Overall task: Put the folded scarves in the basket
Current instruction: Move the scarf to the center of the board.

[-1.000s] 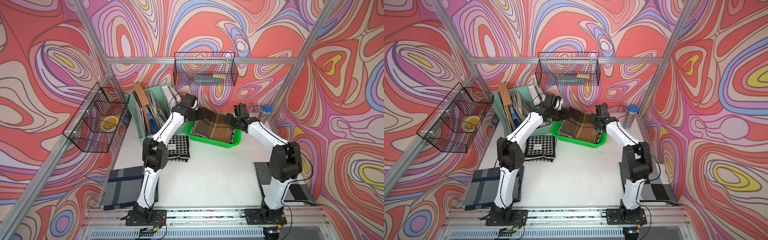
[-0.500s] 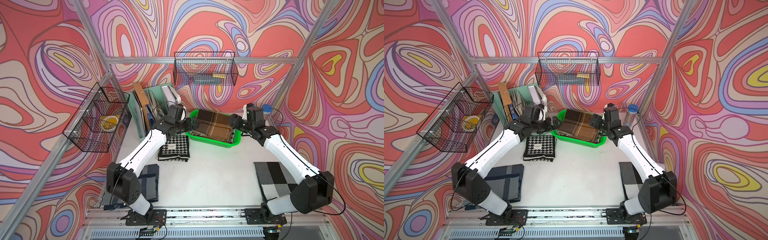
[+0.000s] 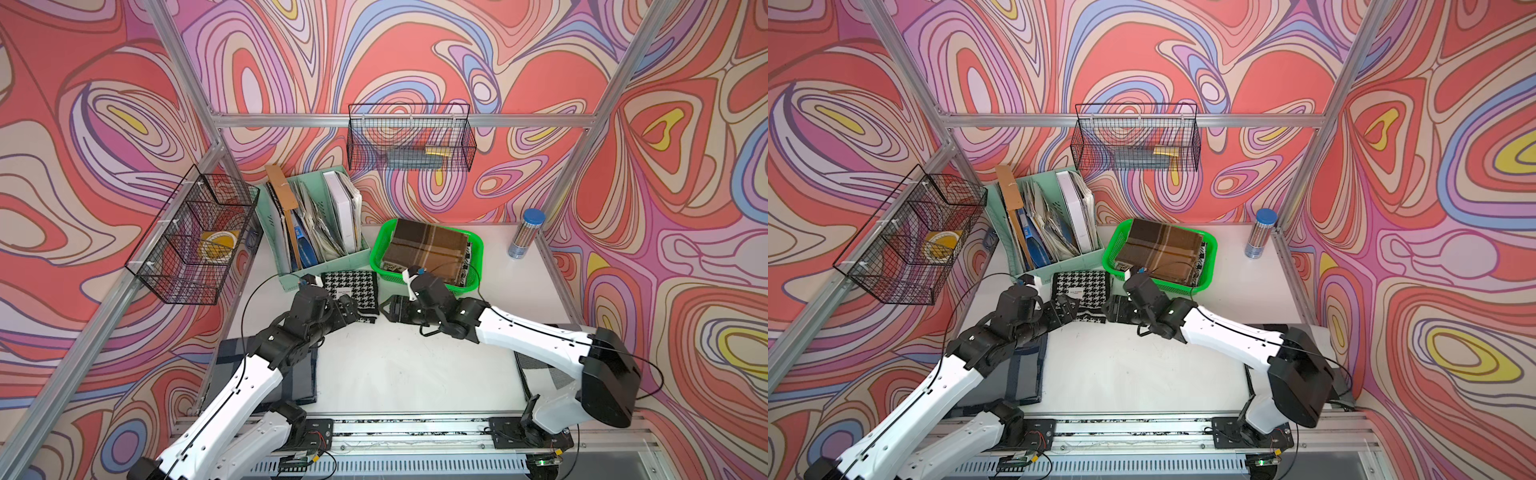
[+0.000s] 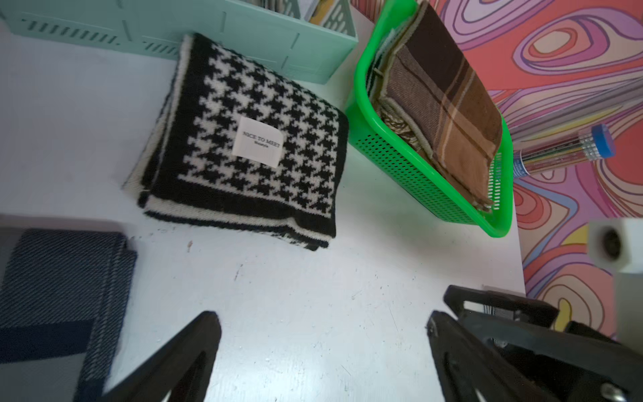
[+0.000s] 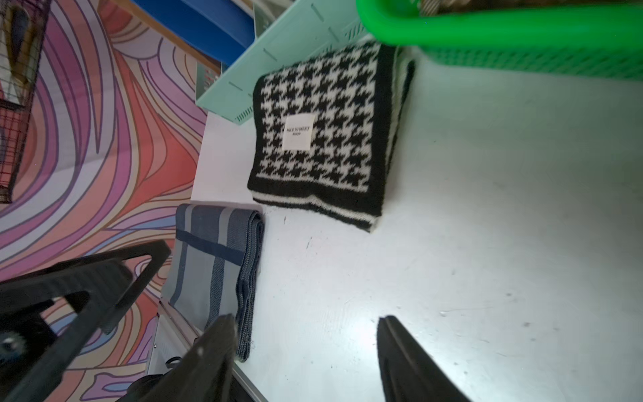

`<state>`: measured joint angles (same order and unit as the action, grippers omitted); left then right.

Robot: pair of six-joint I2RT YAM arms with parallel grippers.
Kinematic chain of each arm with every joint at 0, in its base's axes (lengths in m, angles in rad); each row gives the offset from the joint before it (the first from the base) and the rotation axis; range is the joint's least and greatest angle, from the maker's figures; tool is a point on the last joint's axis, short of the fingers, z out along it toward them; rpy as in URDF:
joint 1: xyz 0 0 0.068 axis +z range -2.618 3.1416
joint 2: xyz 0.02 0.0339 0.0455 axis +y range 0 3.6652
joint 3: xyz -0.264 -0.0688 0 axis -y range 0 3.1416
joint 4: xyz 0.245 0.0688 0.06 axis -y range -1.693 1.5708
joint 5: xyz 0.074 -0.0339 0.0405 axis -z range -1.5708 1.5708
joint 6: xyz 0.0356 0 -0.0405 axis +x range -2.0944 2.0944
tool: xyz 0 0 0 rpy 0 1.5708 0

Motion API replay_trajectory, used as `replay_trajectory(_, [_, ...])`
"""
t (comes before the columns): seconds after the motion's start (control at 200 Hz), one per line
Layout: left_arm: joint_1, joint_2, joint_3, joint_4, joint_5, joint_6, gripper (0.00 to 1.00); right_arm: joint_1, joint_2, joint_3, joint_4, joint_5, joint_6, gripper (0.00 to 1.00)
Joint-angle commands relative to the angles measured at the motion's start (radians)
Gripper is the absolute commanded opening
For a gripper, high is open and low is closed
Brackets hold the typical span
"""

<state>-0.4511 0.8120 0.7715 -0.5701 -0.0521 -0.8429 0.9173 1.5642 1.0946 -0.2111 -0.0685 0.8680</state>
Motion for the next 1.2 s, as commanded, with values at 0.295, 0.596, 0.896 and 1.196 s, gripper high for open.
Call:
replay_trajectory(0.295, [-0.002,-0.271,-0.138,-0.129,-0.226,-0.100,0.98,0.194,0.424,0.210,0.177,-0.059,0.159,0.45])
replay_trajectory(0.596, [-0.001,-0.305,-0.127,-0.191,-0.249,-0.083,0.99,0.224,0.628,0.373,0.229,-0.133,0.199,0.43])
replay_trajectory(0.896, [-0.001,-0.321,-0.153,-0.201,-0.263,-0.106,0.99,0.237,0.769,0.508,0.203,-0.163,0.220,0.44])
replay_trajectory(1.196, [-0.002,-0.359,-0.164,-0.207,-0.277,-0.102,0.99,0.251,0.839,0.539,0.237,-0.174,0.256,0.19])
